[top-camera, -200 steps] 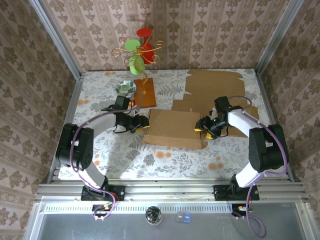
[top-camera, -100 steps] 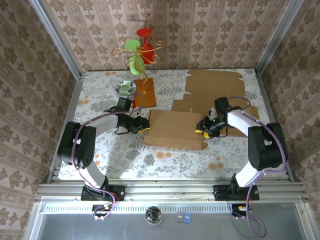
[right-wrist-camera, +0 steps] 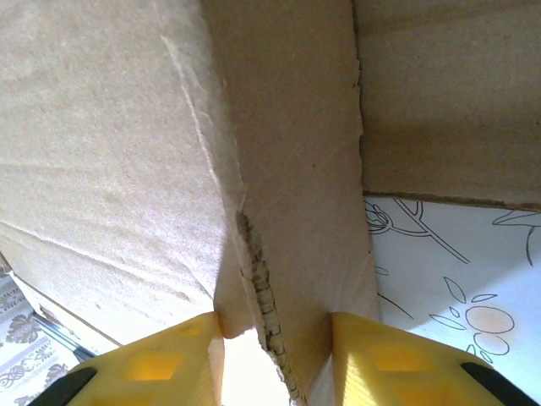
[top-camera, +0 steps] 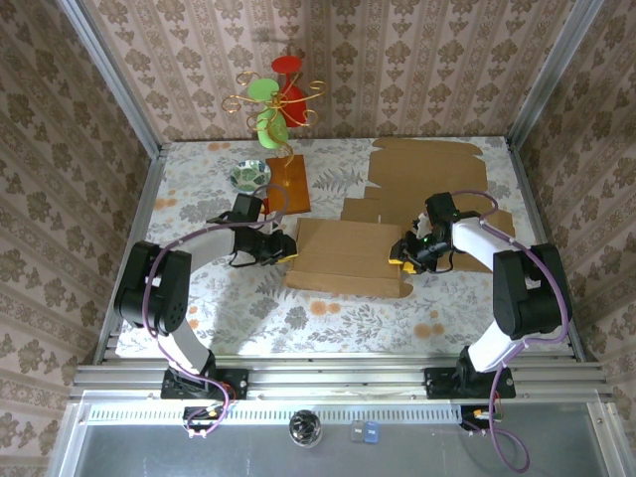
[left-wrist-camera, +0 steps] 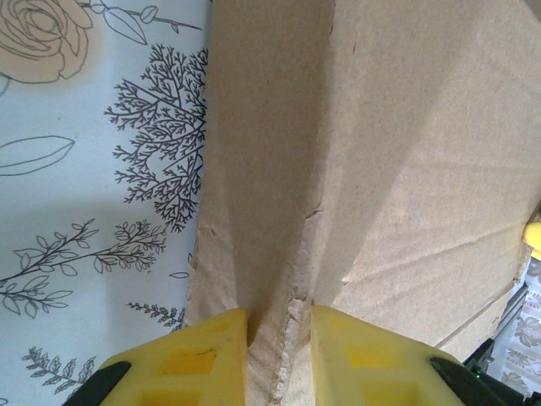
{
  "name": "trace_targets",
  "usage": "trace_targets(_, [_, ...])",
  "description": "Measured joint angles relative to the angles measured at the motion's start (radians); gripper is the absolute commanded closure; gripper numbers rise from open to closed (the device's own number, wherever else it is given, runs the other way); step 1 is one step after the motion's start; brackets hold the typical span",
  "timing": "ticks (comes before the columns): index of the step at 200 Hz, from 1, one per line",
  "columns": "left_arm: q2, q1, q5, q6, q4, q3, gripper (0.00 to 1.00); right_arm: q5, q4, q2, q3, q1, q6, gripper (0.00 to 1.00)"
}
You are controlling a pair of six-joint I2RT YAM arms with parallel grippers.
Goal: Fold the paper box
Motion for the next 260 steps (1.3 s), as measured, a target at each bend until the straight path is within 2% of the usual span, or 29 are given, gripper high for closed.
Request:
trace_targets(15, [0.000, 0.000, -0.004, 0.000, 0.003, -0.003, 0.81, 0.006, -0.003, 0.000, 0.001, -0.003, -0.017, 0.34])
trace_targets(36, [0.000, 0.000, -0.003, 0.000, 0.013, -0.009, 0.83, 0.017, 0.001, 0.000, 0.000, -0.010, -0.039, 0.23])
trace_targets(114, [-0.027, 0.000, -0.004, 0.000, 0.058, -0.053, 0.87, -0.043, 0.145, 0.010, -0.012, -0.048, -0.037, 0.13])
trace_targets(191, [-0.067, 0.034, 0.017, 0.000, 0.121, -0.125, 0.88, -0.111, 0.262, 0.021, -0.068, -0.048, 0.013, 0.11])
trace_targets(260, [-0.068, 0.054, 0.043, 0.000, 0.150, -0.147, 0.88, -0.265, 0.393, 0.034, -0.078, -0.048, 0.061, 0.22])
